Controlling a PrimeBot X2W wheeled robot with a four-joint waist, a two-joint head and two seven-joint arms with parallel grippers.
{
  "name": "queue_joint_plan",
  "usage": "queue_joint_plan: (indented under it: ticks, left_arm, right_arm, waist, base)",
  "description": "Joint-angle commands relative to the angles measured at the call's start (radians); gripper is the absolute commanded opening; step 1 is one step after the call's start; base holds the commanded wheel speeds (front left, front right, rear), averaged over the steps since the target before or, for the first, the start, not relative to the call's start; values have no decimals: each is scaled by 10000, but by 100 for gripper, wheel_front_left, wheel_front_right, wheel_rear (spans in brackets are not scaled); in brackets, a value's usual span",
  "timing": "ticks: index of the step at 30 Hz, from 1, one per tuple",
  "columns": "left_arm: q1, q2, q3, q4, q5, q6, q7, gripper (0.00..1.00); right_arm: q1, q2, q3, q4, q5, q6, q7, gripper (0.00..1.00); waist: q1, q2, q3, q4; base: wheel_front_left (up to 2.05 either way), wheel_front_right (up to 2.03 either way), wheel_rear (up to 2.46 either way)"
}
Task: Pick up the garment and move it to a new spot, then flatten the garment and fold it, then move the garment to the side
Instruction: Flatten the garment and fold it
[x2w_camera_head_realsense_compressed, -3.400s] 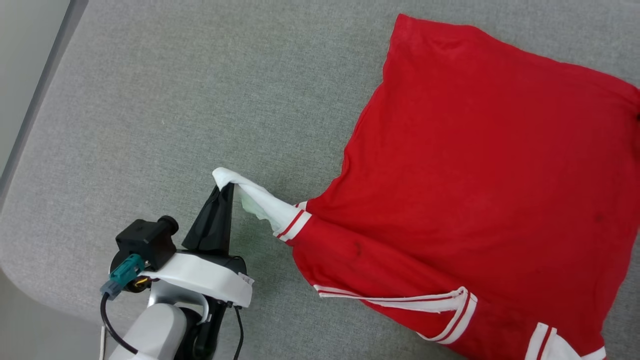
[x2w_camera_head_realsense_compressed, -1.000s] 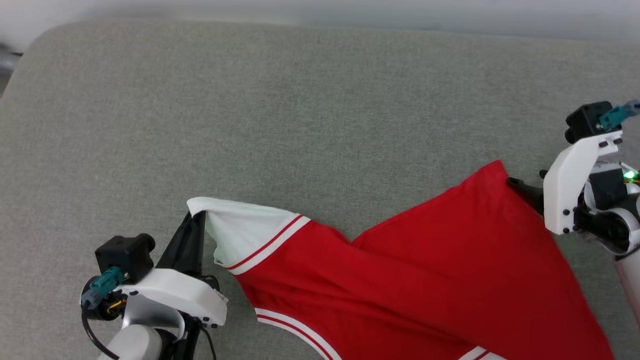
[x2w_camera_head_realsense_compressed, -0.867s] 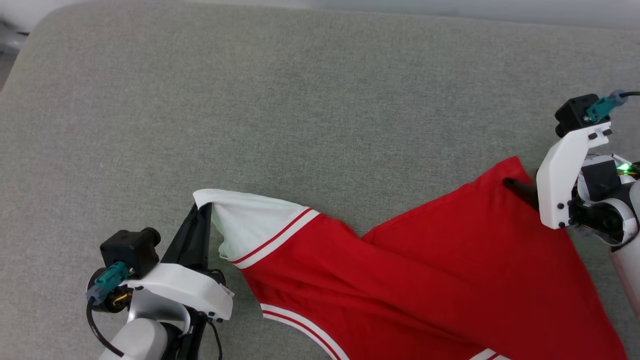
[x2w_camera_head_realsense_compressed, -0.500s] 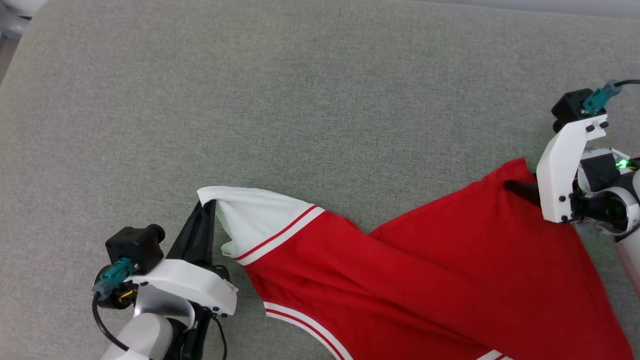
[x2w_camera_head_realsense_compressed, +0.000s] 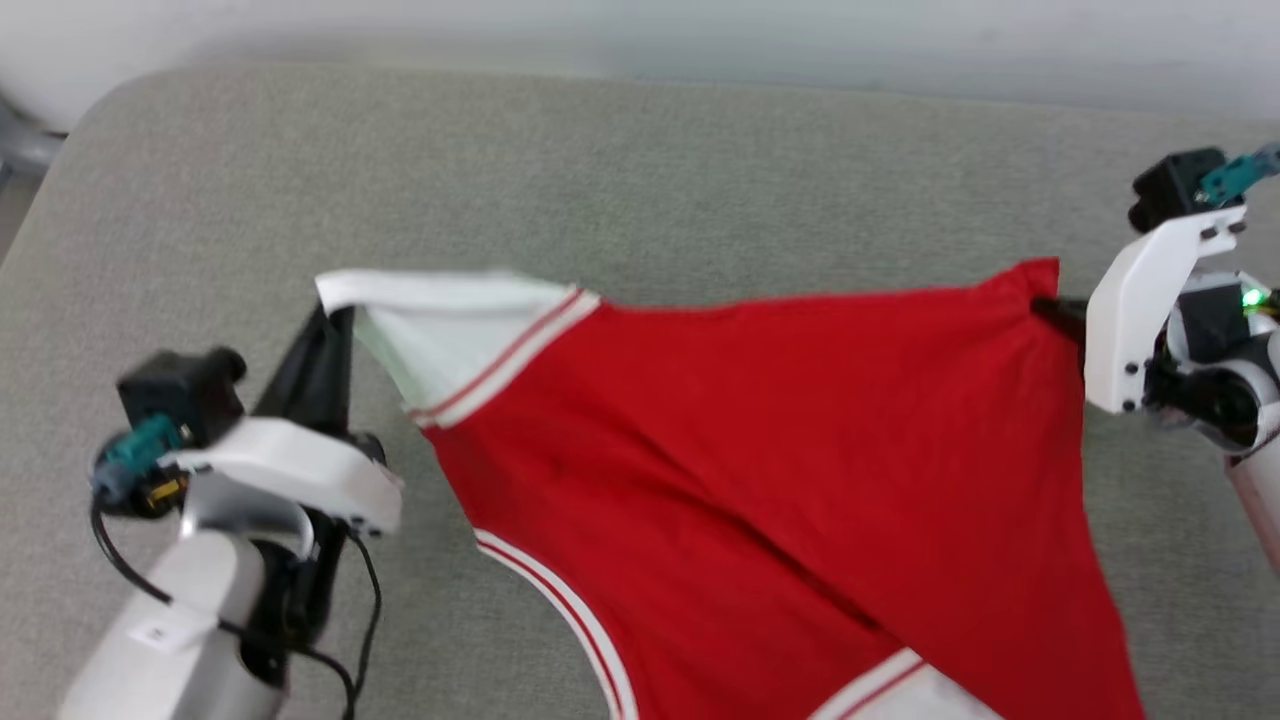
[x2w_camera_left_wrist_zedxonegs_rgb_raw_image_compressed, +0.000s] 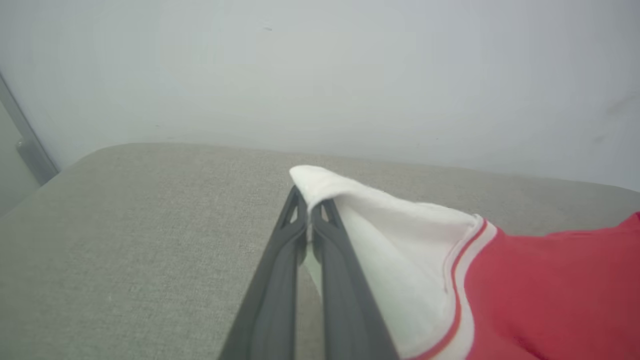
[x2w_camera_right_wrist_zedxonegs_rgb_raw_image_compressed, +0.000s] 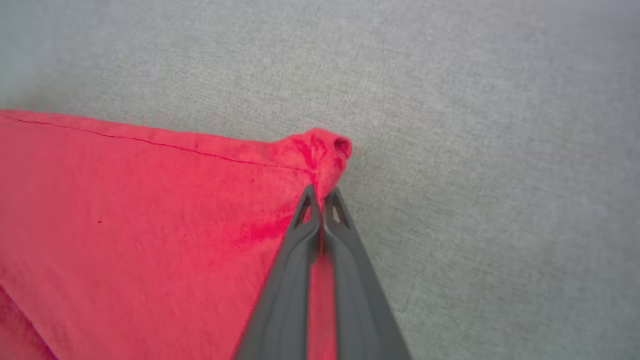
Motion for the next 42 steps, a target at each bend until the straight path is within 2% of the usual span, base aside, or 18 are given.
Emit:
queue_joint_plan:
  ticks: [1,6,16,25,32,37,42]
  left_arm:
    - [-518,156,69,-45,61,-35,216,0]
    - [-1944,499,309,376,6,-215,759,0]
    - [-5652,648,250,2221,377,-679,1431,0]
    - [-9834,615,42,4304,1214,-944,1487,0]
    - [-12414,732,9,5519,1617,-1060,1506,0]
    - [-13599,644,-105,6214,1782,-1232,1423,0]
    - [-13889,352,-49,6966,1527,-1452,1193,0]
  right_arm:
    - [-284,110,-211,114,-83,-13,-319,0]
    - [-1013,355,-715,416,-504,-13,-1121,0]
    - [-3246,723,-1450,962,-1295,-13,-2316,0]
    - [-6332,1022,-1882,1442,-2285,-14,-3327,0]
    - [-8549,1261,-2399,2232,-3041,-16,-4242,0]
    - [-9603,1534,-2597,2941,-3465,-16,-4738,0]
    - [-9907,1825,-2633,3557,-3560,-14,-5091,0]
  waist:
    - [0,0,-325,-318]
    - [0,0,-483,-614]
    - [0,0,-158,-1031]
    - [0,0,961,-1300]
    - [0,0,2120,-1387]
    - [0,0,2943,-1359]
    - [0,0,3521,-1262]
  base:
    - [0,0,0]
    - [0,0,0]
    - [0,0,0]
    - [0,0,0]
    - [0,0,0]
    - [0,0,0]
    - [0,0,0]
